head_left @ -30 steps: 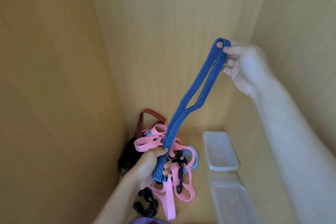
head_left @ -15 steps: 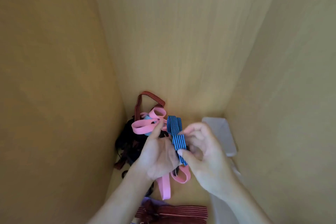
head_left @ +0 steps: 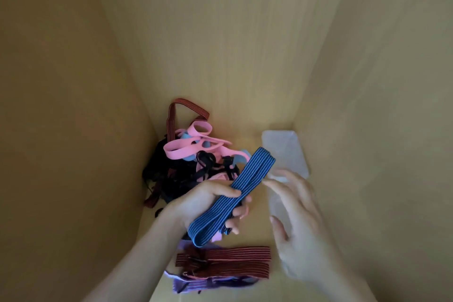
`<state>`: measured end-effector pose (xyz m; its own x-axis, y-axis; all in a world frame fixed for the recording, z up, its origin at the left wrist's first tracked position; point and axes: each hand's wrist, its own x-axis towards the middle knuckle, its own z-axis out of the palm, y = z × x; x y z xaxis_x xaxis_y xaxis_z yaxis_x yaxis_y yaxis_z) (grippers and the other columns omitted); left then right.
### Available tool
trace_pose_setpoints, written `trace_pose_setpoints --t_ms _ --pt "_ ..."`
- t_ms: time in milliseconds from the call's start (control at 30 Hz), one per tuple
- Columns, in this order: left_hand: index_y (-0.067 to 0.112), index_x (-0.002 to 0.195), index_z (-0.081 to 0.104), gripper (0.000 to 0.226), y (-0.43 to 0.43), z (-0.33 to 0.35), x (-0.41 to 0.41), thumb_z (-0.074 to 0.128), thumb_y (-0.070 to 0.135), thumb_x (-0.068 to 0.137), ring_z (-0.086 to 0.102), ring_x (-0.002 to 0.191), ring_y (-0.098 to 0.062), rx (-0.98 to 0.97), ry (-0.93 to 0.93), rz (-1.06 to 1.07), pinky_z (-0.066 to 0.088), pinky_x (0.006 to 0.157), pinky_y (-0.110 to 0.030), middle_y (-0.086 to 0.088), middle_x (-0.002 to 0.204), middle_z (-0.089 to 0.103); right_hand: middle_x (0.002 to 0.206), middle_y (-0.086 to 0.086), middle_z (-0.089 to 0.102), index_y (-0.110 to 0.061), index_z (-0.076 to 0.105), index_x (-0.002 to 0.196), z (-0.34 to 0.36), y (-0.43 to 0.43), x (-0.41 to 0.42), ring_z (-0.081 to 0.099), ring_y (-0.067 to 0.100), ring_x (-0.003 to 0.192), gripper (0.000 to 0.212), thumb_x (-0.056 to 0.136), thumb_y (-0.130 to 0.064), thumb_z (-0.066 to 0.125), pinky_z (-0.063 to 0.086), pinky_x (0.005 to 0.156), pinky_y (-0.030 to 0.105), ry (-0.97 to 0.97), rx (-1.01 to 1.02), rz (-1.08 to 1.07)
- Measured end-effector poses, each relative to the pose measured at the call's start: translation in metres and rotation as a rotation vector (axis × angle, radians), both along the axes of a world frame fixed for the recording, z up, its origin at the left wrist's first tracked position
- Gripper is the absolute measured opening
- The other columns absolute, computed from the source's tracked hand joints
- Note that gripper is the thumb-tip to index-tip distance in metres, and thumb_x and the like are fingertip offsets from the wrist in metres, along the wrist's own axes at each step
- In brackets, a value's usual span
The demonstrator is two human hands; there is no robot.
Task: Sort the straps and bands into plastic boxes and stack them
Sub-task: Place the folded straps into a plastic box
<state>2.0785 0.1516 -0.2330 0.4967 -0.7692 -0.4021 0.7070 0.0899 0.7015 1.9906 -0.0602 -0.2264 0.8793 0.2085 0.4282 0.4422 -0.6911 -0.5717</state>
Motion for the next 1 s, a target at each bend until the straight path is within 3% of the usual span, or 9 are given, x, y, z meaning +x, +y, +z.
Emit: trace_pose_setpoints --t_ms 100,167,267,367,433,533,633,767,1000 --pt "0.000 0.098 0.057 0.023 0.006 -0.003 0.000 0.055 0.019 0.086 0.051 0.045 -0.021 0.077 -0.054 -0.204 0.054 0.054 -0.030 -0.013 0.071 0.044 0.164 0.000 0.018 -0.032 0.031 0.154 -0.005 -0.010 0.022 0.022 0.029 0.150 0.098 0.068 -0.012 0.074 0.028 0.118 0.055 0.046 -0.276 -0.075" --pt "0.000 0.097 0.059 0.022 0.008 -0.009 -0.002 0.055 0.020 0.088 0.053 0.043 -0.021 0.102 -0.081 -0.319 0.057 0.054 -0.032 -0.012 0.066 0.048 0.162 0.005 0.025 -0.029 0.043 0.147 -0.019 0.000 0.014 0.022 0.033 0.150 0.083 0.070 -0.017 0.070 0.022 0.119 0.061 0.030 -0.347 -0.040" --pt "0.001 0.102 0.060 0.020 0.019 -0.018 -0.007 0.061 0.018 0.092 0.058 0.044 -0.017 0.094 -0.115 -0.407 0.058 0.054 -0.031 -0.010 0.070 0.054 0.120 -0.002 0.061 -0.022 0.060 0.105 -0.031 0.004 0.018 0.055 0.024 0.122 0.034 0.072 -0.017 0.066 0.032 0.114 0.049 0.051 -0.305 0.012" --pt "0.007 0.116 0.062 0.030 0.041 -0.028 -0.012 0.071 0.018 0.090 0.064 0.053 -0.016 0.181 -0.213 -0.458 0.060 0.057 -0.029 -0.011 0.084 0.060 0.074 -0.016 0.052 -0.033 0.043 0.089 -0.041 0.009 0.003 0.057 0.016 0.075 0.017 0.075 -0.033 0.053 0.044 0.067 0.031 0.346 -0.249 0.029" --pt "0.012 0.121 0.063 0.035 0.054 -0.034 -0.014 0.074 0.015 0.087 0.066 0.060 -0.024 0.331 -0.254 -0.461 0.061 0.067 -0.039 -0.020 0.094 0.061 0.069 -0.014 0.049 -0.033 0.037 0.088 -0.046 0.013 -0.001 0.052 0.016 0.066 0.018 0.074 -0.039 0.047 0.043 0.058 0.034 0.470 -0.235 0.084" --pt "0.006 0.120 0.060 0.041 0.066 -0.039 -0.020 0.076 0.014 0.084 0.061 0.070 -0.030 0.497 -0.294 -0.418 0.053 0.080 -0.054 -0.023 0.088 0.061 0.075 -0.013 0.048 -0.031 0.039 0.088 -0.045 0.019 0.000 0.050 0.017 0.067 0.018 0.075 -0.035 0.051 0.046 0.062 0.038 0.516 -0.223 0.136" --pt "0.018 0.113 0.066 0.034 0.067 -0.037 -0.030 0.078 0.020 0.082 0.068 0.079 -0.021 0.712 -0.506 -0.361 0.054 0.083 -0.041 -0.003 0.094 0.073 0.081 -0.015 0.043 -0.032 0.039 0.089 -0.048 0.019 0.003 0.051 0.019 0.071 0.018 0.079 -0.033 0.054 0.043 0.062 0.036 0.539 -0.292 0.160" --pt "0.035 0.099 0.064 0.021 0.060 -0.046 -0.051 0.075 0.037 0.082 0.062 0.085 -0.003 1.040 -0.823 -0.235 0.054 0.083 -0.032 0.016 0.091 0.067 0.093 -0.012 0.045 -0.027 0.044 0.094 -0.061 0.018 0.002 0.055 0.021 0.085 0.015 0.086 -0.031 0.055 0.042 0.069 0.035 0.553 -0.424 0.190" --pt "0.027 0.141 0.054 0.046 0.071 -0.085 -0.093 0.061 0.035 0.096 0.041 0.125 -0.014 1.175 -1.150 -0.127 0.033 0.110 -0.025 0.005 0.128 0.050 0.132 -0.006 0.044 -0.019 0.059 0.106 -0.086 0.020 -0.026 0.042 0.015 0.125 0.046 0.083 -0.060 0.060 0.040 0.102 0.028 0.467 -0.382 0.181"
